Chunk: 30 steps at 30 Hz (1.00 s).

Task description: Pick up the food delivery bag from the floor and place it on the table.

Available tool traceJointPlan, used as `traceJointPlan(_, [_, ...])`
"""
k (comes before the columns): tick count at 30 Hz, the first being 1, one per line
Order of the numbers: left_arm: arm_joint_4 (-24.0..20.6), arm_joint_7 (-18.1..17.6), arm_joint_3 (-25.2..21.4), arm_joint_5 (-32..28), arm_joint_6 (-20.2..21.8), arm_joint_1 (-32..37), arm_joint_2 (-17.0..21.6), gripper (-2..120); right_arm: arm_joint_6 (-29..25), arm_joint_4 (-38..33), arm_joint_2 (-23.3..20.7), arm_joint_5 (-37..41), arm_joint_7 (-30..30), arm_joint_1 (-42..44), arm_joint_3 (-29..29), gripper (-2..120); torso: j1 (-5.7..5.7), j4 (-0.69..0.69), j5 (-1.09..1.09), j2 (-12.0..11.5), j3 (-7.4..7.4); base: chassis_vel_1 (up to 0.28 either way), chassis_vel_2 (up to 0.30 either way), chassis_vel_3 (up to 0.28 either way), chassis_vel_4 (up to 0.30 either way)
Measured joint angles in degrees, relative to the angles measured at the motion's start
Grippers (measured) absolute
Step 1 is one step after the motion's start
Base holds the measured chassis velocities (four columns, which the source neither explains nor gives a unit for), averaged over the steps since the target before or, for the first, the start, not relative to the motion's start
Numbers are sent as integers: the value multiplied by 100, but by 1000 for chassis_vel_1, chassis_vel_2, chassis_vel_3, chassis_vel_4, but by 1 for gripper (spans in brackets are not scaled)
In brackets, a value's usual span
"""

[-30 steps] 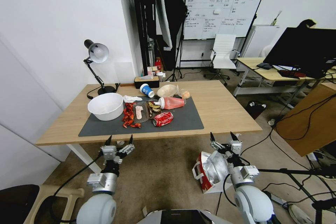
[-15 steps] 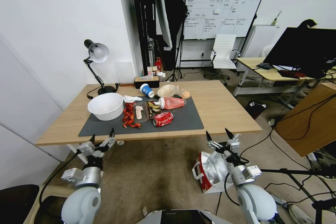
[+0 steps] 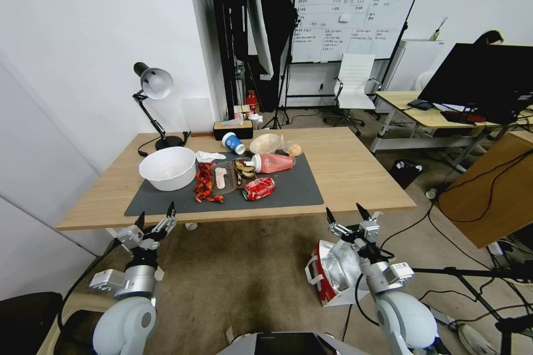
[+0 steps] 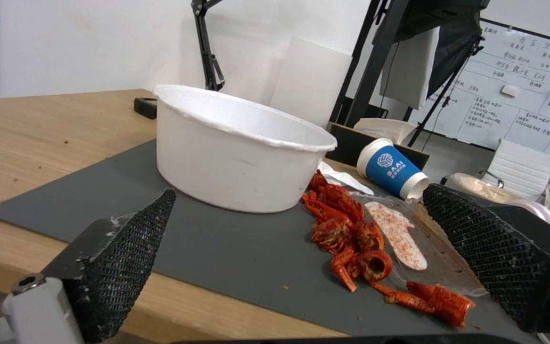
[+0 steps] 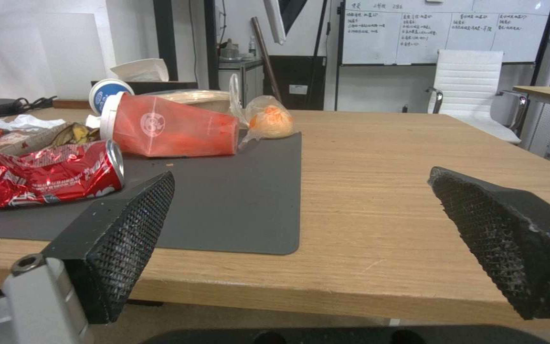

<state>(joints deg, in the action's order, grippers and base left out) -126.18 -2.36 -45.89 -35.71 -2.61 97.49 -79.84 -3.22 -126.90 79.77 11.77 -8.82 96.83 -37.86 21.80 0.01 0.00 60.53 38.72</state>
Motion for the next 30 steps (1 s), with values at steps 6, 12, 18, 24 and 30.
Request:
traceJointPlan(6, [25, -17, 4, 2, 13, -14, -1, 100, -9, 26, -2, 12, 3, -19, 0, 100, -93, 0, 0, -212, -119, 0, 0, 0, 0])
traceJointPlan(12, [38, -10, 4, 70, 21, -22, -2, 100, 58, 23, -9, 74, 119, -32, 6, 100, -160, 0, 0, -368, -208, 0, 0, 0, 0])
traceJointPlan(18, [38, 53, -11, 185, 17, -15, 54, 100, 156, 9, -3, 142, 210, -44, 22, 100, -236, 0, 0, -540, -303, 0, 0, 0, 0])
traceJointPlan(24, [86, 181, -50, 328, -54, 26, 131, 100, 181, -4, 4, 142, 158, -39, 6, 100, -319, 0, 0, -725, -406, 0, 0, 0, 0])
traceJointPlan(30, [85, 197, -73, 355, -79, 25, 154, 100, 200, -16, -4, 133, 130, -34, -12, 100, -385, 0, 0, -885, -500, 0, 0, 0, 0])
